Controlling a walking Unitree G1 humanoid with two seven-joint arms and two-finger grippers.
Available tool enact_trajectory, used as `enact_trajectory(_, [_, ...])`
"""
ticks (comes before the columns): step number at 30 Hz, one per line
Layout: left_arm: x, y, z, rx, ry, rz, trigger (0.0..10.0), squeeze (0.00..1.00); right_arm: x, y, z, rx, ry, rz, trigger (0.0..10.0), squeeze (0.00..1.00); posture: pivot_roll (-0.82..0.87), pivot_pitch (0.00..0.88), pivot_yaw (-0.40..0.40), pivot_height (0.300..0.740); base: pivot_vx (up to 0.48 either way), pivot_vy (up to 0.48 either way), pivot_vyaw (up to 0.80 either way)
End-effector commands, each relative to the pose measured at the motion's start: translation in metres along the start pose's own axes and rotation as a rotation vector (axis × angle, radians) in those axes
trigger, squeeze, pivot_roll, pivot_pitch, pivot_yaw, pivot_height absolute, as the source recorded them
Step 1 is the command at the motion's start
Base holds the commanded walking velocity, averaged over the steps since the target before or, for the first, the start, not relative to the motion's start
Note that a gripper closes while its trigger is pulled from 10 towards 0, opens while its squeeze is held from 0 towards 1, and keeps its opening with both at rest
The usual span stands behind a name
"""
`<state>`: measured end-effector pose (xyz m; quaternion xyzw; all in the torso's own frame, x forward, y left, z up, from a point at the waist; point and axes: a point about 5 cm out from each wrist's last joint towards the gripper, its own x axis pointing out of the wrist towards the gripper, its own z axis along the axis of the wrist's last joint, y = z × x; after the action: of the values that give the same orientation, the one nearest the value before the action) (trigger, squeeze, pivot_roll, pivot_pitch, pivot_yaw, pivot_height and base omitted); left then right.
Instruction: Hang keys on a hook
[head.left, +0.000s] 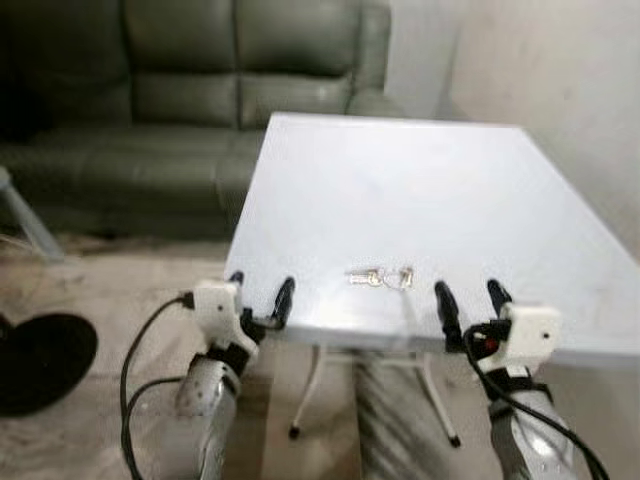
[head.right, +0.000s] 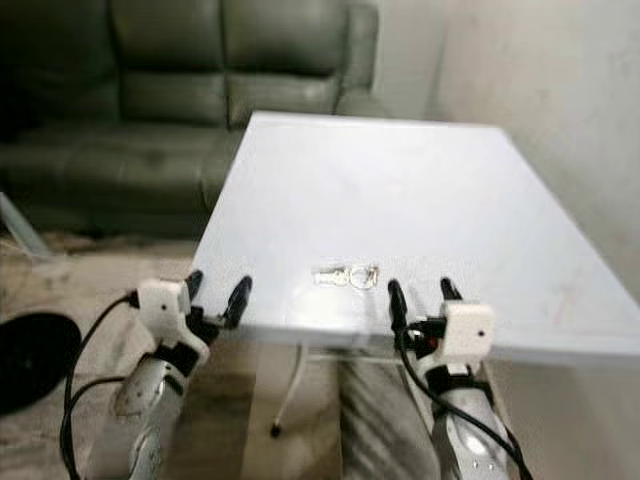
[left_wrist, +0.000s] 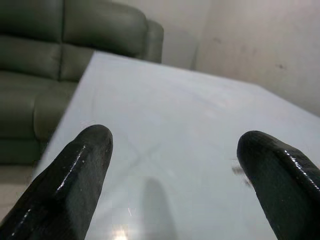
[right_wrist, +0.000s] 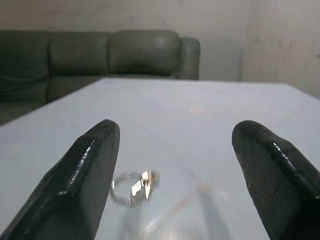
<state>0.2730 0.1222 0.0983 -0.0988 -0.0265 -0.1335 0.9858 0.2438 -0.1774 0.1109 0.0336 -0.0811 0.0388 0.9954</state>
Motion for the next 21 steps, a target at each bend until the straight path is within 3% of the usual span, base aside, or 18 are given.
enact_trajectory(1, [-0.002,0.006,0.002,0.011,0.0,0.016,10.0,0.0,0.003,0.006,0.003,0.014,-0.017,0.024,10.0,0.0,0.03,0.053,-0.063,0.74,0.364,0.0,0.0])
enact_trajectory(11, [-0.001,0.003,0.003,0.005,-0.014,0.011,10.0,0.0,0.005,0.005,0.003,0.01,-0.016,0.03,10.0,0.0,0.02,0.046,-0.065,0.74,0.358,0.0,0.0])
enact_trajectory(21, [-0.005,-0.011,-0.002,0.048,-0.01,-0.083,10.0,0.0,0.01,0.002,0.005,-0.032,-0.001,0.086,10.0,0.0,0.02,0.052,-0.071,0.74,0.0,0.0,0.0])
